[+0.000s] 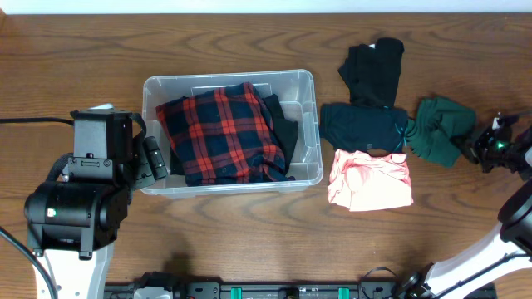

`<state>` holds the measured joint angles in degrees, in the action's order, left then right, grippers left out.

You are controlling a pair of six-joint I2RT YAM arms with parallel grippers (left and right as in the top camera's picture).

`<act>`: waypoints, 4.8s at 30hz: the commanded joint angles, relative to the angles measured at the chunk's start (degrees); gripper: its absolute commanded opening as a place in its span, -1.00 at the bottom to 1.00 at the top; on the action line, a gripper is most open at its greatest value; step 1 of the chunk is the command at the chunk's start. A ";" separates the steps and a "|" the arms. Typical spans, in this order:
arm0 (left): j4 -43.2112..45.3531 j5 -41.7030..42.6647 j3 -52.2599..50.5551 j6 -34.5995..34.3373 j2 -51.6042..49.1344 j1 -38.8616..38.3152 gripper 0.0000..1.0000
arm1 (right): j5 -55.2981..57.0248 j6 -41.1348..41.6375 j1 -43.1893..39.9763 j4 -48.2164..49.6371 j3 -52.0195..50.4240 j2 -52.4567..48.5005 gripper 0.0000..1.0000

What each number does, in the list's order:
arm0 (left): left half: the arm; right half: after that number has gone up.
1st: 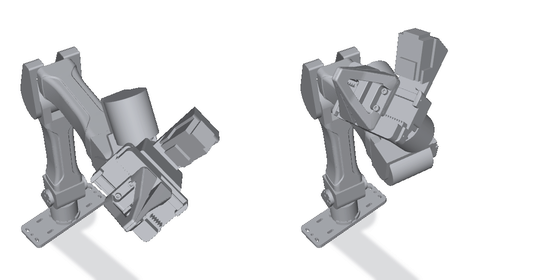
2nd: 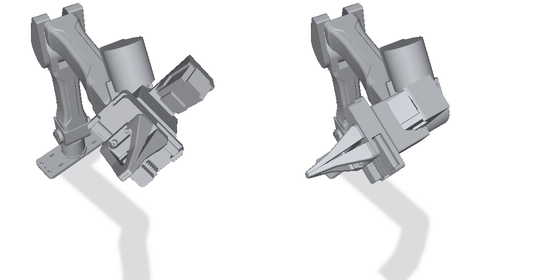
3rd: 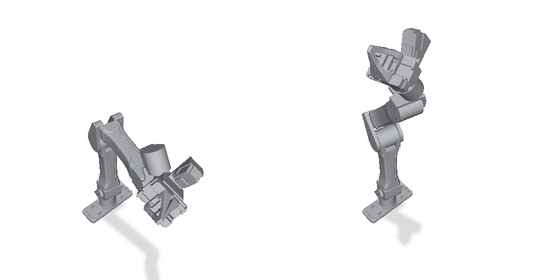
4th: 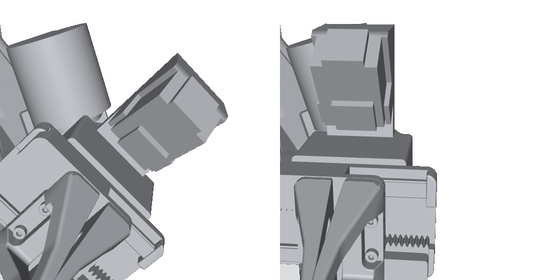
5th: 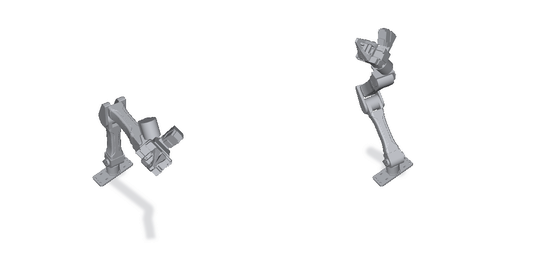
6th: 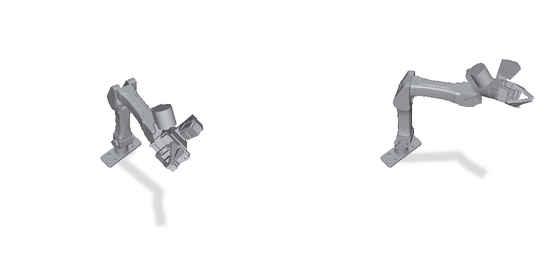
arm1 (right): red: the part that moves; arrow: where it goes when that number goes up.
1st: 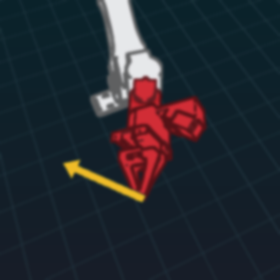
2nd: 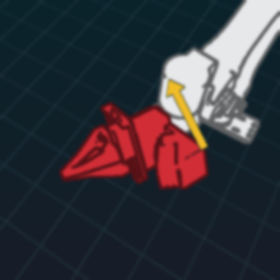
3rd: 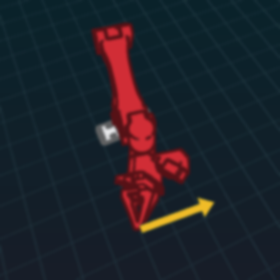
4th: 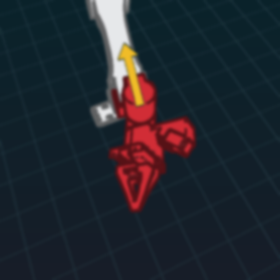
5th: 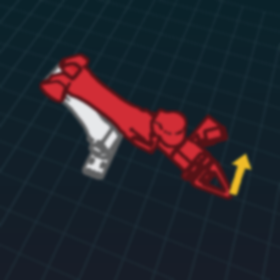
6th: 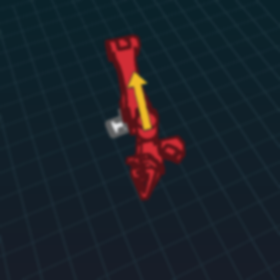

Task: Pack container
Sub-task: 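Grasp the dark green garment with the right gripper and lift toward bin, then release the dark green garment into the bin's right side, then move the right gripper to the black gloves and grasp them, then carry the black gloves over the bin and lower them in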

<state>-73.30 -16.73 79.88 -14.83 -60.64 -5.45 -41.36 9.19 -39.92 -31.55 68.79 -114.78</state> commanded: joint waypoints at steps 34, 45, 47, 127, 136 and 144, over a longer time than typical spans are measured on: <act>-0.20 -0.90 0.13 -0.48 0.04 0.31 0.96 | 8.96 11.93 63.14 22.64 -0.13 17.33 -0.98; -0.20 -0.90 0.13 -0.48 0.04 0.31 0.96 | 20.15 11.96 63.06 16.96 -0.11 12.31 -0.78; -0.20 -0.90 0.13 -0.48 0.04 0.31 0.96 | 20.15 11.72 63.19 16.96 -0.11 12.96 -0.47; -0.20 -0.90 0.13 -0.48 0.04 0.31 0.96 | -25.14 35.54 29.83 30.47 13.18 2.49 -0.98; -0.20 -0.90 0.13 -0.48 0.04 0.31 0.96 | -25.51 36.54 42.49 29.79 13.18 19.78 -0.98; -0.20 -0.90 0.13 -0.48 0.04 0.31 0.96 | -13.81 40.85 61.66 27.39 12.72 21.33 -0.97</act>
<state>-73.30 -16.75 79.88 -15.00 -60.64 -5.39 -60.73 47.79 16.21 -4.03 81.58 -93.14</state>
